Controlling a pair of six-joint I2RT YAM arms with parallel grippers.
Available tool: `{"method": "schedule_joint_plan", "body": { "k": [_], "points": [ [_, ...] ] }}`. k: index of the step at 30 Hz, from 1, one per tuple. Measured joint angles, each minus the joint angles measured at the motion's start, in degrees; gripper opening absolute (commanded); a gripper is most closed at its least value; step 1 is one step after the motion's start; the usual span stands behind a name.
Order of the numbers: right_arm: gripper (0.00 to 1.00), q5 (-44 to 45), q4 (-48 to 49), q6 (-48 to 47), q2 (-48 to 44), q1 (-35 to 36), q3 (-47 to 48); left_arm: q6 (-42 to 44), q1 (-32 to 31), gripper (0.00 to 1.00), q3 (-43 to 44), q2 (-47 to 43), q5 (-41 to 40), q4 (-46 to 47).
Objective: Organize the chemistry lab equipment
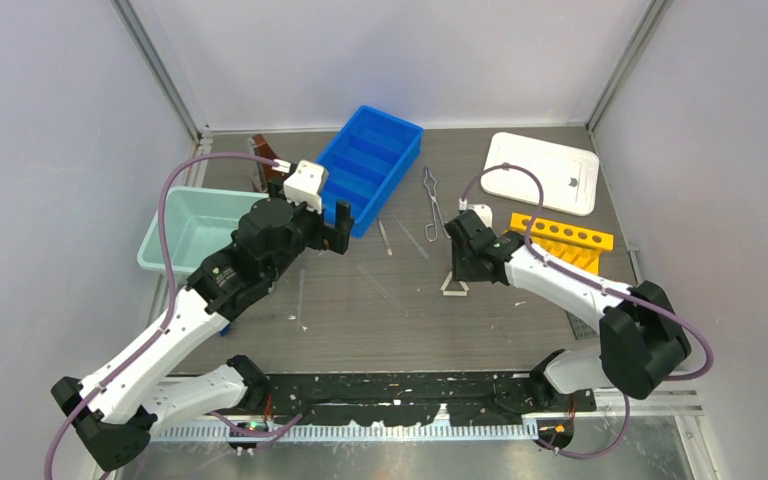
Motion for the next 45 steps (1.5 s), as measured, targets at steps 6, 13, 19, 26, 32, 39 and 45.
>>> {"method": "schedule_joint_plan", "body": {
  "k": [6,13,19,26,32,39,45],
  "points": [
    [0.41,-1.84,4.57,-1.51,5.25,-0.15,-0.04,0.0,0.0,0.98,0.0,-0.09,0.0,0.0],
    [0.41,-2.75,7.37,-2.64,8.85,-0.52,-0.52,0.0,0.0,0.99,0.0,-0.11,0.0,0.0],
    [0.43,-2.99,8.81,-2.78,9.4,-1.2,-2.08,0.0,0.0,0.99,0.0,-0.11,0.02,0.0],
    [0.32,-3.43,9.79,-2.69,11.87,-2.05,-2.08,0.0,-0.11,0.98,0.0,0.02,-0.04,0.0],
    [0.23,-5.01,11.56,-2.54,10.91,-2.69,-3.3,-0.2,-0.74,0.98,0.66,3.58,-0.55,-1.01],
    [0.2,-7.34,15.06,-2.67,3.56,-5.79,-10.12,-6.29,-0.76,0.99,3.78,10.34,3.41,-6.12],
    [0.19,-11.28,20.57,-2.73,-10.14,-6.47,-18.08,-13.18,-0.76,0.92,3.41,11.39,13.4,-8.48]
  ]
}}
